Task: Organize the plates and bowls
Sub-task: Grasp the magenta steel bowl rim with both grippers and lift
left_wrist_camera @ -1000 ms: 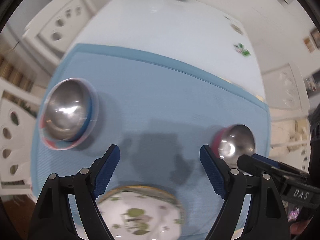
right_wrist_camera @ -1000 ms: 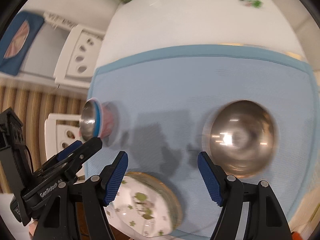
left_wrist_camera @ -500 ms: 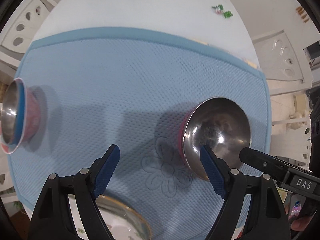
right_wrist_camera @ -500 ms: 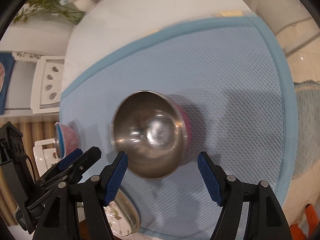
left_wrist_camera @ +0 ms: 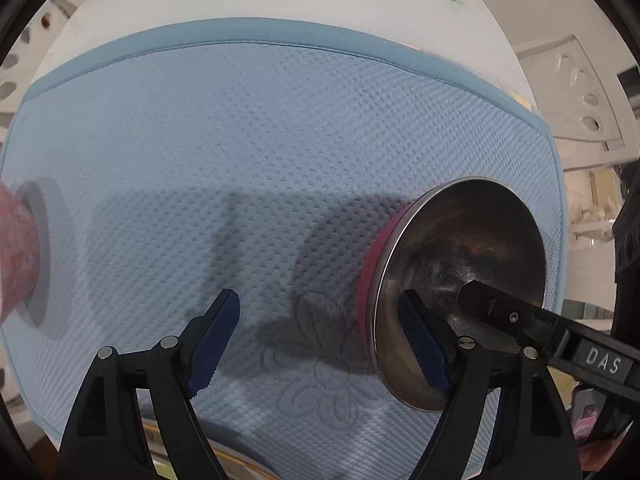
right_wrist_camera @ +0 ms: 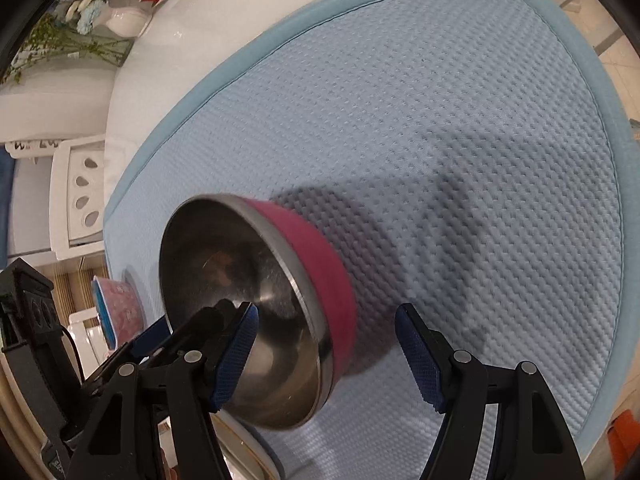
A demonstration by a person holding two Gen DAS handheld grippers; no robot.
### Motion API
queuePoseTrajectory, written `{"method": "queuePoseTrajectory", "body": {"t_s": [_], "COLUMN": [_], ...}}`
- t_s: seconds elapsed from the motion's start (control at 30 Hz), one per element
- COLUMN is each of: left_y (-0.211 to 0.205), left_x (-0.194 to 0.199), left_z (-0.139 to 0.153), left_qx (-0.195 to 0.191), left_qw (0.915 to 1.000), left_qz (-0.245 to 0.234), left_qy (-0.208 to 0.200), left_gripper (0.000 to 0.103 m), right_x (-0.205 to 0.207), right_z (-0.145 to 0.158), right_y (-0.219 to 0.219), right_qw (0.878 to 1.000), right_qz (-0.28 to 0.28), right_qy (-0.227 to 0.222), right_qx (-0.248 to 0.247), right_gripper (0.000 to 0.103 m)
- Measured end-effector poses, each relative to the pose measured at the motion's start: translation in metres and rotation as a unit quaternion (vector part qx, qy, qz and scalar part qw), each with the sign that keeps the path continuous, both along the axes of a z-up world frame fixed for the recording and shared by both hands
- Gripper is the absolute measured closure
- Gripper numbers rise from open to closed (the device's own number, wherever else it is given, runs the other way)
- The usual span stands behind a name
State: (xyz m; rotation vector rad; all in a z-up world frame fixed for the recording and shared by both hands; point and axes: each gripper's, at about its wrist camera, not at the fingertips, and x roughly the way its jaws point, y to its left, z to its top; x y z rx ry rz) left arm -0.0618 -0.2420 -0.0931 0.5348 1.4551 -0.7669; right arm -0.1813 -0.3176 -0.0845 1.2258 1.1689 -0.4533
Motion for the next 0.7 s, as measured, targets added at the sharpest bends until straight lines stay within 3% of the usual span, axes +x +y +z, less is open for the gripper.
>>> {"method": "queuePoseTrajectory", "body": {"t_s": [0.03, 0.1, 0.13, 0.27, 0.37, 0.5, 0.7], "left_y": [-0.001, -0.002, -0.002, -0.002, -0.003, 0.0, 0.013], "left_x": [0.0, -0.002, -0.002, -0.005, -0.006, -0.005, 0.006], "left_z": [-0.001, -0.004, -0.005, -0.005, -0.004, -0.002, 0.007], "left_qx": [-0.001, -0.002, -0.002, -0.017, -0.021, -0.024, -0.033], "left_qw": [1.0, 1.0, 0.9999, 0.9996, 0.9994, 0.9991, 0.9991], "left_qz": [-0.002, -0.006, -0.009, -0.018, -0.024, -0.031, -0.023], "left_qy": [0.001, 0.007, 0.011, 0.017, 0.015, 0.014, 0.009], "left_gripper": [0.029, 0.051, 0.052, 0.066, 0.079, 0.089, 0.089], "right_x": [-0.001, 0.002, 0.002, 0.004, 0.001, 0.007, 0.019], "right_z": [-0.001, -0.004, -0.005, -0.004, -0.002, 0.001, 0.006], "right_y": [-0.001, 0.0, 0.0, 0.0, 0.003, 0.009, 0.02], "right_qw": [1.0, 1.0, 1.0, 1.0, 1.0, 1.0, 0.999], "right_qz": [0.0, -0.001, -0.001, -0.002, 0.007, 0.017, 0.026], "right_qy": [0.001, 0.005, 0.006, -0.002, -0.003, 0.0, 0.0], "right_qx": [-0.002, -0.005, -0.005, -0.007, -0.016, -0.023, -0.026], "right_gripper": [0.042, 0.049, 0.05, 0.074, 0.084, 0.086, 0.086]}}
